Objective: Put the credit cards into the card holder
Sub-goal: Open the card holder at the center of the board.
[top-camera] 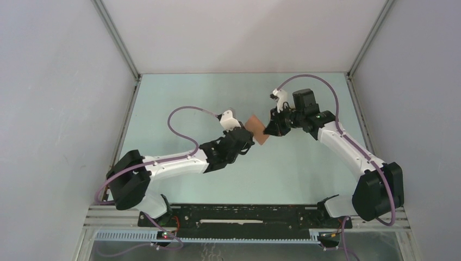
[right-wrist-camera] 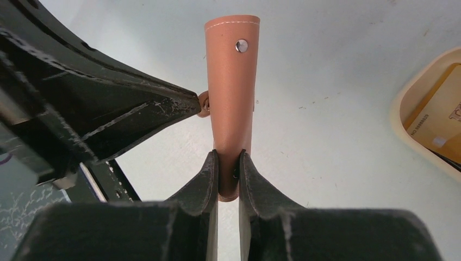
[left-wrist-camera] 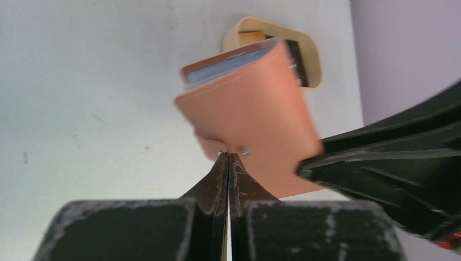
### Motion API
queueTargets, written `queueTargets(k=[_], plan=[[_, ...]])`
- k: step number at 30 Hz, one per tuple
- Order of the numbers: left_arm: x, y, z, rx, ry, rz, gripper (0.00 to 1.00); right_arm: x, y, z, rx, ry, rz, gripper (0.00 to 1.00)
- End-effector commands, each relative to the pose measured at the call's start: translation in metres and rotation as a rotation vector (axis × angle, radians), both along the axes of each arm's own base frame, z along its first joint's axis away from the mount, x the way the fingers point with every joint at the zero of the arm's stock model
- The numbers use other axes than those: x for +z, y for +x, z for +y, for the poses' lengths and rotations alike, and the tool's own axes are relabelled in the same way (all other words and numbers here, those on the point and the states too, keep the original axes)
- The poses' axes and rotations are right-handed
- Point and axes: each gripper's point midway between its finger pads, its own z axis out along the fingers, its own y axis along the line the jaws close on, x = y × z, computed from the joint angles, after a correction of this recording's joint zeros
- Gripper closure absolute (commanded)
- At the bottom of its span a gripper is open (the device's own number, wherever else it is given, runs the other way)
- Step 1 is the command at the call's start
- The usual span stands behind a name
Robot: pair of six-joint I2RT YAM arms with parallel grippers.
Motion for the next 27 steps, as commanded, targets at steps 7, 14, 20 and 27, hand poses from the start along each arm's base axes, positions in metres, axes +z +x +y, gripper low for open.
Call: queueTargets(k=[7,14,20,27], plan=[[-0.042,-0.015,0.035,0.054,0.035,0.072,1.00,0.007,0.021,0.001,-0.015,-0.030,-0.124,1.00],[-0.029,-0.061,0.047,-0.306,0.131,-0.093,0.53,0.023,-0.010,0.005,0.202,0.115,-0.104,1.00],[0.006,-0.103,0.066,-0.557,0.146,-0.357,0.18,0.022,-0.047,0.016,0.437,0.162,-0.082,1.00],[0.048,-0.116,0.077,-0.631,0.134,-0.592,0.04,0.022,-0.093,0.021,0.654,0.196,-0.055,1.00]])
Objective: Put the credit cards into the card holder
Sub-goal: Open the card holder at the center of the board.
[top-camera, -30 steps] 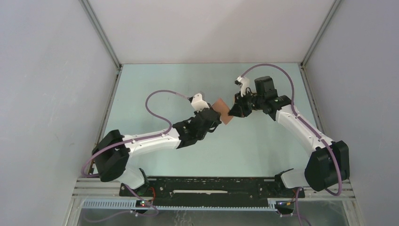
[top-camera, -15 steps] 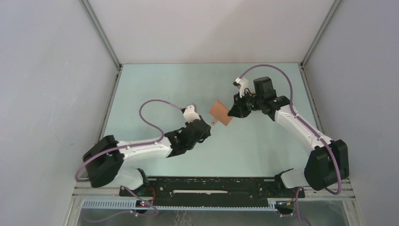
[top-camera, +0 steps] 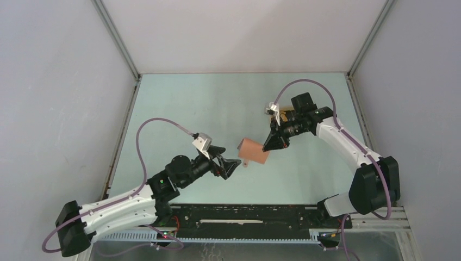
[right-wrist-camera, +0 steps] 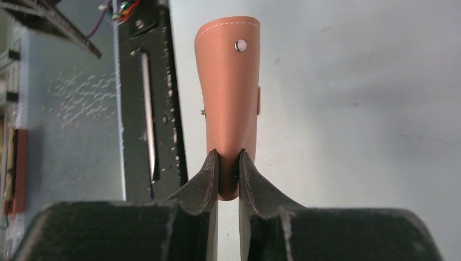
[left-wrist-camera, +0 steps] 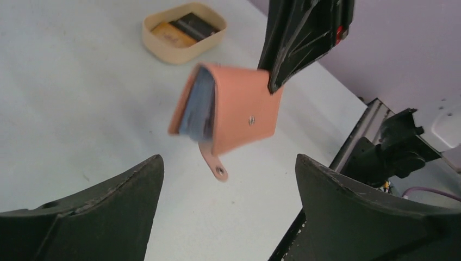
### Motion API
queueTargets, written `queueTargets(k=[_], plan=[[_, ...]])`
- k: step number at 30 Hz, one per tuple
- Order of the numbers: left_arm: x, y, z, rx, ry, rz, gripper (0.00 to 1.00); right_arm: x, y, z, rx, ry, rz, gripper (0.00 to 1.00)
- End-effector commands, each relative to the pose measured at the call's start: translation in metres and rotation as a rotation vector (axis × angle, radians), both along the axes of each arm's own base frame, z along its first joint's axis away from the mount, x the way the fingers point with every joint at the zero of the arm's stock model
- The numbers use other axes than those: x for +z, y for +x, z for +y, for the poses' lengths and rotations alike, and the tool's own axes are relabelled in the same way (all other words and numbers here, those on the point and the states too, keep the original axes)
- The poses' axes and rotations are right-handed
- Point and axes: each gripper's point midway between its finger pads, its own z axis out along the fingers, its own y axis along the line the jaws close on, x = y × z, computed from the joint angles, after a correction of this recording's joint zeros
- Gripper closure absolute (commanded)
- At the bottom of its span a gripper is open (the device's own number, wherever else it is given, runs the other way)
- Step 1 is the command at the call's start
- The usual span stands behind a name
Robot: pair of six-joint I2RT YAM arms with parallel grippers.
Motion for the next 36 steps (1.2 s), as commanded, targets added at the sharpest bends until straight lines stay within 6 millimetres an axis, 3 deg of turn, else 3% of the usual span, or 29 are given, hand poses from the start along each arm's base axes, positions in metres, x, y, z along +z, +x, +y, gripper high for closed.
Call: queueTargets(k=[1,8,15,23,26,28,30,32,34,36], plan=[[0.022,-0.008,0.002,-0.087,0.036,-0.177,0.00,0.024,-0.034,0.009,0.198,0.099,-0.050,1.00],[0.022,-0.029,-0.009,-0.253,0.067,-0.138,0.00,0.022,-0.063,0.016,0.352,0.093,-0.047,1.00],[0.018,-0.047,-0.026,-0.396,0.034,-0.109,0.02,0.021,-0.070,0.020,0.382,0.087,-0.041,1.00],[0.012,-0.044,-0.043,-0.434,0.016,-0.039,0.25,0.024,-0.072,0.020,0.385,0.097,-0.041,1.00],[0.013,-0.039,-0.045,-0.419,-0.011,-0.018,0.40,0.025,-0.073,0.020,0.388,0.101,-0.044,1.00],[0.013,-0.037,-0.045,-0.414,-0.044,0.005,0.61,0.026,-0.073,0.020,0.389,0.103,-0.044,1.00],[0.014,-0.036,-0.045,-0.408,-0.094,0.053,0.80,0.027,-0.074,0.020,0.388,0.104,-0.049,0.88],[0.010,-0.033,-0.044,-0.393,-0.145,0.112,0.97,0.029,-0.073,0.019,0.380,0.100,-0.056,0.64],[0.008,-0.032,-0.043,-0.379,-0.211,0.171,1.00,0.035,-0.071,0.017,0.362,0.082,-0.106,0.44],[0.003,-0.030,-0.042,-0.354,-0.274,0.258,1.00,0.042,-0.066,0.010,0.322,0.042,-0.181,0.35]])
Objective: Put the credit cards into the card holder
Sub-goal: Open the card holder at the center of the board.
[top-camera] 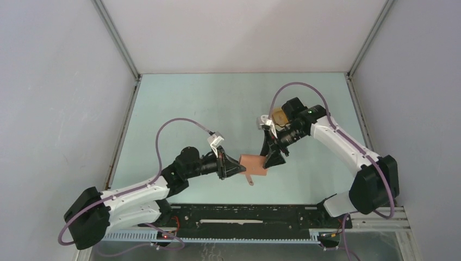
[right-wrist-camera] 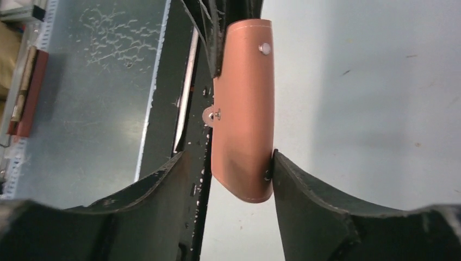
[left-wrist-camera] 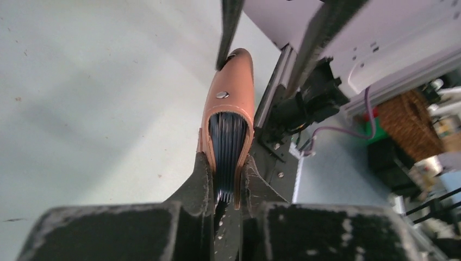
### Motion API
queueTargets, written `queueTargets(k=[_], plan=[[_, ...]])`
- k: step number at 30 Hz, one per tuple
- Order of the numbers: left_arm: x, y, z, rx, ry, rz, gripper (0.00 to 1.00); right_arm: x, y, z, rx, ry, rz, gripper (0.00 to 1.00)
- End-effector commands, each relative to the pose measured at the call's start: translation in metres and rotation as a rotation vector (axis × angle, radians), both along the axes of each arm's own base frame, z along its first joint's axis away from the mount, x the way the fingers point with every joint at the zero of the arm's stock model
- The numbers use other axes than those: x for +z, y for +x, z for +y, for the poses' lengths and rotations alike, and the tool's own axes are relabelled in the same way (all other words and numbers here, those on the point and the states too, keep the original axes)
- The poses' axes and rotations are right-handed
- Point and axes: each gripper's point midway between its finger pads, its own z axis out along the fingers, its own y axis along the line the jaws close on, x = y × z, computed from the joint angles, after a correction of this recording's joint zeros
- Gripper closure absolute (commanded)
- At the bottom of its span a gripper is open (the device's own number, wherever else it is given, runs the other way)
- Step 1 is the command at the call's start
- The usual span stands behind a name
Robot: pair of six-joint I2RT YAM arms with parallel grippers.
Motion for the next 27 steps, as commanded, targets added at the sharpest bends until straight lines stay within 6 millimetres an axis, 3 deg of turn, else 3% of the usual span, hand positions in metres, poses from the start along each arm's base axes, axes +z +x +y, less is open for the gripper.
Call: queueTargets(k=[1,5,10,17,21,27], plan=[[0.019,0.010,-0.002,0.070,-0.202,0.174,1.00,0.039,0.003,-0.006,-0.059,0.034,-0.180,0.32],[0.005,0.014,-0.005,0.103,-0.254,0.373,1.00,0.041,0.006,-0.020,-0.141,0.031,-0.411,0.20],[0.005,0.021,-0.017,0.105,-0.358,0.574,1.00,0.014,0.003,-0.023,-0.103,0.071,-0.674,0.11],[-0.001,0.031,-0.034,0.054,-0.486,0.780,1.00,-0.022,0.020,-0.015,-0.089,0.002,-0.899,0.10],[-0.015,0.035,-0.034,0.077,-0.487,0.806,1.00,-0.023,0.027,-0.008,-0.125,-0.017,-0.938,0.10],[-0.017,0.034,-0.032,0.077,-0.479,0.793,1.00,-0.034,0.035,-0.010,-0.133,-0.063,-0.985,0.13]])
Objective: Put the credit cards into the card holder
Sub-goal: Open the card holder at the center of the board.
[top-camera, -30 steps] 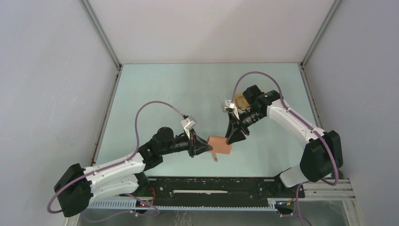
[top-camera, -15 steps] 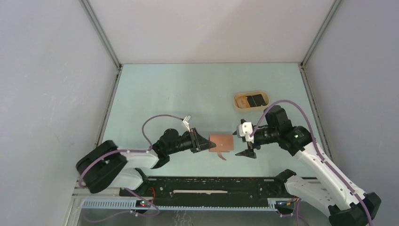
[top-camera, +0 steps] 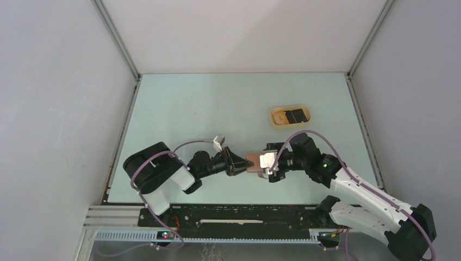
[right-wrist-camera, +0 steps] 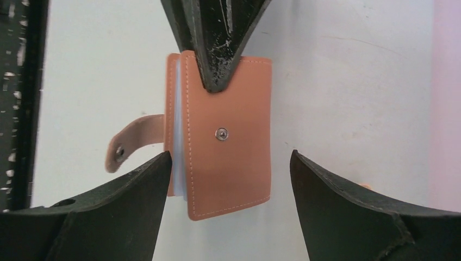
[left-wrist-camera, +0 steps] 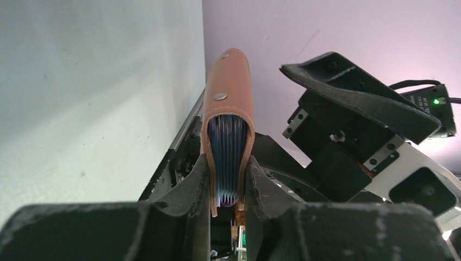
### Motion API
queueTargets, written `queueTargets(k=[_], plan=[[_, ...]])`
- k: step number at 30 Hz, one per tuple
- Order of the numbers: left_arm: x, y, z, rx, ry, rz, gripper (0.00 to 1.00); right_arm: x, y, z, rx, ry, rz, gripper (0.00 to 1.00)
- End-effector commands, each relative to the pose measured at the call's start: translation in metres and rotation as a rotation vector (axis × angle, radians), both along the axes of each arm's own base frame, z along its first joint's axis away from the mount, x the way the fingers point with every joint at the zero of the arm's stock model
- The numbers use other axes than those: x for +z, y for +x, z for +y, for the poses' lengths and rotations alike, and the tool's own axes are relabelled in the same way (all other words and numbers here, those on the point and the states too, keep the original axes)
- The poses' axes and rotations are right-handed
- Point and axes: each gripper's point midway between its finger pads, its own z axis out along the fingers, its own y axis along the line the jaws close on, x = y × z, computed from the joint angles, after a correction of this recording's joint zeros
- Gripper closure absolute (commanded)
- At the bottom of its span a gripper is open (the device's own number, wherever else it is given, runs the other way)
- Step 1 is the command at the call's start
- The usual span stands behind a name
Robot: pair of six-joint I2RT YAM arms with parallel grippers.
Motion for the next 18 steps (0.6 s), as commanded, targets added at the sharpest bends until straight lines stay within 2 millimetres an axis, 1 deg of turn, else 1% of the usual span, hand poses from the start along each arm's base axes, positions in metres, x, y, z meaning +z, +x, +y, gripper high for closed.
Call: queueTargets(k=[1,4,6,9,11,13,14,15,18], plan=[[0.040,0.001,0.001,-0.006,-0.132,-0.094,1.00,0.009,0.020,0.004,-0.042,0.005,-0.115,0.13],[0.038,0.001,0.002,-0.006,-0.124,-0.096,1.00,0.008,0.020,0.003,-0.044,-0.003,-0.129,0.16],[0.036,0.000,0.004,-0.002,-0.118,-0.097,1.00,0.009,0.020,0.004,-0.044,-0.007,-0.136,0.21],[0.032,0.001,0.006,0.002,-0.108,-0.092,1.00,0.011,0.015,0.006,-0.017,-0.004,-0.143,0.31],[0.029,0.002,0.006,0.002,-0.102,-0.086,0.98,0.009,0.014,0.008,-0.008,-0.013,-0.150,0.40],[0.028,0.002,0.005,-0.004,-0.100,-0.085,0.96,0.007,0.015,0.009,-0.009,-0.028,-0.160,0.52],[0.028,0.002,0.005,-0.007,-0.101,-0.085,0.94,0.006,0.016,0.009,-0.012,-0.036,-0.166,0.59],[0.027,0.002,0.005,-0.007,-0.100,-0.085,0.90,0.004,0.016,0.009,-0.014,-0.045,-0.170,0.68],[0.027,0.002,0.005,-0.011,-0.099,-0.087,0.77,0.004,0.017,0.009,-0.018,-0.049,-0.173,0.85]])
